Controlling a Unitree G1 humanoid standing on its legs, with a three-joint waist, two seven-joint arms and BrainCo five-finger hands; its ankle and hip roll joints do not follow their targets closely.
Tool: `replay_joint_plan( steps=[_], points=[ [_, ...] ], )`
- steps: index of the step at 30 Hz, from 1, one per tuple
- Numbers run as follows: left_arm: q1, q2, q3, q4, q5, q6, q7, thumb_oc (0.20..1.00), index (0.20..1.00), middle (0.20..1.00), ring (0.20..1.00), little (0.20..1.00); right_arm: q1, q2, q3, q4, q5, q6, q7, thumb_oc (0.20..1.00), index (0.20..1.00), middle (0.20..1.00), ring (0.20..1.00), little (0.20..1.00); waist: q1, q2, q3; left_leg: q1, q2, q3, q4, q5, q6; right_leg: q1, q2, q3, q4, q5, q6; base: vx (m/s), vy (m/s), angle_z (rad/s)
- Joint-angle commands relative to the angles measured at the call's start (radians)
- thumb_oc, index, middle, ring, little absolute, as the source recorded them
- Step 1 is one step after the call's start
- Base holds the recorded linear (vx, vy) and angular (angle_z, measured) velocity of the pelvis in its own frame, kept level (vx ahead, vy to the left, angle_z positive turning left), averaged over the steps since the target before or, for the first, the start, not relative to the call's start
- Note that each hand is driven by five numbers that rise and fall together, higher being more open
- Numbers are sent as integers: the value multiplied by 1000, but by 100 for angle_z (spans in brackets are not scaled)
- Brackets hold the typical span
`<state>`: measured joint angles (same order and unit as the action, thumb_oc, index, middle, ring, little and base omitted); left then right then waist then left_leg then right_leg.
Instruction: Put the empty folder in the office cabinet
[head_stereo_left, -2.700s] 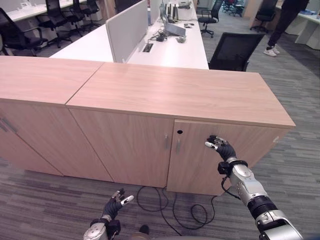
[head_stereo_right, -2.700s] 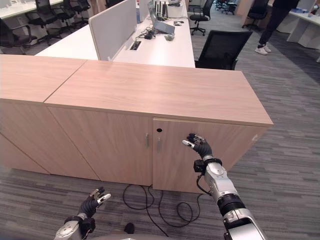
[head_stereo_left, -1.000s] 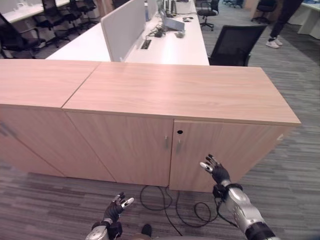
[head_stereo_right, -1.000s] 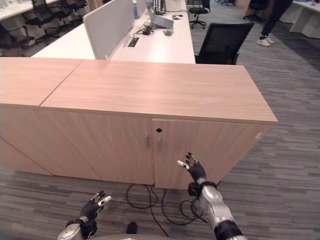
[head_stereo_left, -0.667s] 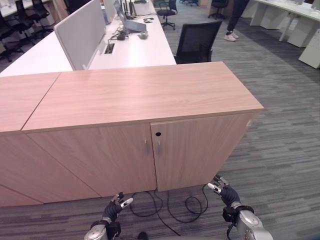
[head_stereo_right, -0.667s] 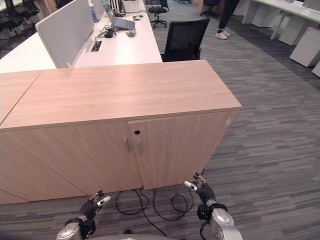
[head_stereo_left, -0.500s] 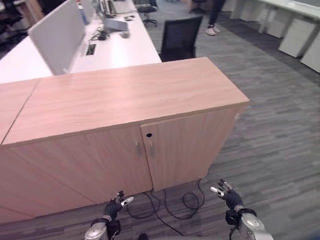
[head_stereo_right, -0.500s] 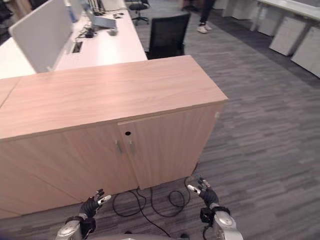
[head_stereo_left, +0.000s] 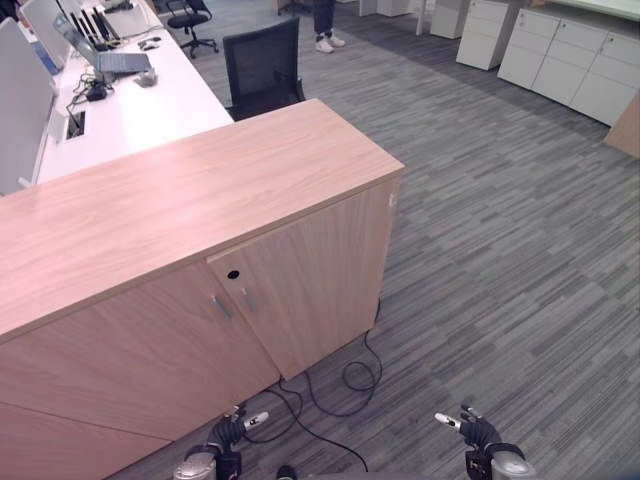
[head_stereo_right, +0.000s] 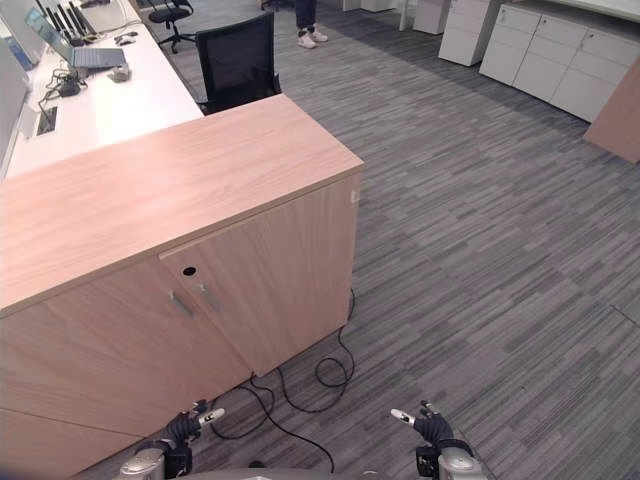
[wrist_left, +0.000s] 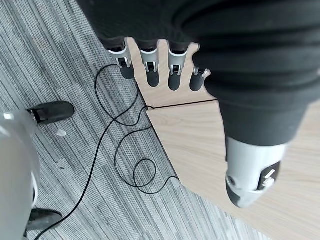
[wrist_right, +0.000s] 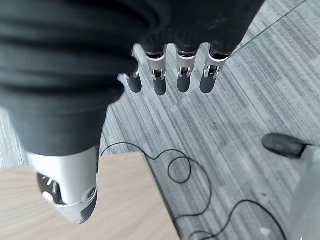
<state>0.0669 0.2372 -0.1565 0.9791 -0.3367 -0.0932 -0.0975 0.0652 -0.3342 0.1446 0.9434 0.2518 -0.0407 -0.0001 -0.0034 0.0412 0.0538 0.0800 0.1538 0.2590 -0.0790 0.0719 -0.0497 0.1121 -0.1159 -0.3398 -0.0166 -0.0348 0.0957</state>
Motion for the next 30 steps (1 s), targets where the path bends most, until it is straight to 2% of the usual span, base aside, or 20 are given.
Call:
replay_joint_plan(
  steps=[1, 9, 11, 13, 14, 16, 17, 18, 20, 21, 22, 23, 24, 26, 27, 30],
  points=[
    [-61, 46, 14, 15, 35, -34, 7, 1000, 1000, 1000, 1000, 1000, -62, 39, 11, -2, -29, -28, 5, 1000, 1000, 1000, 1000, 1000, 7, -80, 2, 15, -88, -54, -6, -79, 0, 42, -47, 27, -38, 18, 70, 14, -56, 12],
    [-40, 28, 11, 12, 34, -35, 11, 1000, 1000, 1000, 1000, 1000, -73, 46, 51, -76, -31, -39, 21, 1000, 1000, 1000, 1000, 1000, 35, -85, -2, 21, -84, -85, -5, -77, -7, 70, -38, 7, -55, 12, 66, 4, -18, 14],
    [-31, 24, 15, 0, 26, -35, 12, 1000, 1000, 1000, 1000, 1000, -80, 49, 62, -99, -33, -41, 24, 1000, 1000, 1000, 1000, 1000, 53, -89, -5, 18, -88, -99, -4, -78, -7, 76, -44, -5, -52, 14, 70, 8, 31, 7],
    [-30, 24, 15, 0, 26, -35, 13, 1000, 1000, 1000, 1000, 1000, -80, 49, 62, -100, -33, -41, 24, 1000, 1000, 1000, 1000, 1000, 52, -89, -6, 18, -88, -100, -4, -78, -6, 76, -44, -6, -53, 14, 70, -6, 27, 20],
    [-28, 23, 15, -15, 18, -36, 14, 1000, 1000, 1000, 1000, 1000, -86, 51, 65, -114, -32, -40, 24, 1000, 1000, 1000, 1000, 1000, 68, -91, -5, 9, -95, -115, -3, -77, -3, 74, -55, -17, -34, 14, 75, -45, 90, 26],
    [-29, 27, 10, -33, 19, -35, 12, 1000, 1000, 1000, 1000, 1000, -87, 50, 60, -132, -32, -39, 23, 1000, 1000, 1000, 1000, 1000, 77, -92, -4, -7, -107, -135, -1, -78, 4, 55, -76, -31, 21, 7, 80, -50, 113, 33],
    [-31, 33, 4, -65, 15, -36, 10, 1000, 1000, 1000, 1000, 1000, -86, 51, 51, -159, -30, -38, 23, 1000, 1000, 1000, 1000, 1000, 86, -84, 11, -12, -116, -163, 1, -82, 17, 8, -112, -45, 127, 16, 88, -34, 83, 48],
    [-31, 33, 3, -66, 15, -35, 10, 1000, 1000, 1000, 1000, 1000, -86, 50, 51, -160, -30, -38, 23, 1000, 1000, 1000, 1000, 1000, 85, -85, 10, -14, -118, -164, 1, -81, 18, 4, -115, -45, 135, 13, 89, -53, 130, 56],
    [-32, 41, 7, -85, 8, -35, 12, 1000, 1000, 1000, 1000, 1000, -89, 54, 48, -182, -29, -34, 25, 1000, 1000, 1000, 1000, 1000, 87, -81, 36, -11, -135, -186, -2, -86, 41, -70, -171, -40, 293, 79, 124, -36, 106, 39],
    [-37, 44, 9, -84, 4, -36, 13, 1000, 1000, 1000, 1000, 1000, -85, 56, 44, -193, -26, -35, 26, 1000, 1000, 1000, 1000, 1000, 83, -79, 43, -10, -138, -210, -3, -85, 45, -100, -173, -17, 343, 100, 134, 0, 72, 34],
    [-40, 46, 12, -85, -3, -37, 18, 1000, 1000, 1000, 1000, 1000, -83, 60, 42, -198, -21, -36, 25, 1000, 1000, 1000, 1000, 1000, 76, -72, 56, -3, -136, -236, -5, -86, 48, -137, -164, 25, 387, 100, 132, 61, -2, 71],
    [-50, 48, 10, -84, -13, -43, 22, 1000, 1000, 1000, 1000, 1000, -80, 62, 40, -202, -14, -39, 22, 1000, 1000, 1000, 1000, 1000, 62, -66, 57, -2, -130, -275, -7, -82, 44, -157, -116, 92, 366, 53, 106, 101, -28, 100],
    [-56, 48, 8, -86, -19, -45, 22, 1000, 1000, 1000, 1000, 1000, -79, 59, 42, -211, -6, -40, 25, 1000, 1000, 1000, 1000, 1000, 47, -61, 59, 2, -126, -305, -8, -82, 36, -172, -66, 162, 312, 3, 90, 136, -40, 143],
    [-73, 55, 1, -80, -9, -48, 29, 1000, 1000, 1000, 1000, 1000, -80, 44, 47, -217, -6, -46, 24, 1000, 1000, 1000, 1000, 1000, 31, -62, 73, 8, -131, -356, -8, -86, 26, -190, -5, 265, 235, -15, 90, 97, -80, 135],
    [-82, 53, -4, -66, -20, -55, 25, 1000, 1000, 1000, 1000, 1000, -75, 43, 52, -224, 13, -51, 27, 1000, 1000, 1000, 1000, 1000, 41, -76, 63, -6, -148, -388, -8, -85, 20, -145, -20, 241, 145, -9, 71, 40, -102, 122],
    [-79, 50, -4, -45, -21, -60, 27, 1000, 1000, 1000, 1000, 1000, -66, 33, 49, -219, 8, -50, 31, 1000, 1000, 1000, 1000, 1000, 39, -78, 45, -8, -148, -409, -8, -88, 11, -103, -22, 210, 93, -2, 64, 84, -106, 131]
  ],
)
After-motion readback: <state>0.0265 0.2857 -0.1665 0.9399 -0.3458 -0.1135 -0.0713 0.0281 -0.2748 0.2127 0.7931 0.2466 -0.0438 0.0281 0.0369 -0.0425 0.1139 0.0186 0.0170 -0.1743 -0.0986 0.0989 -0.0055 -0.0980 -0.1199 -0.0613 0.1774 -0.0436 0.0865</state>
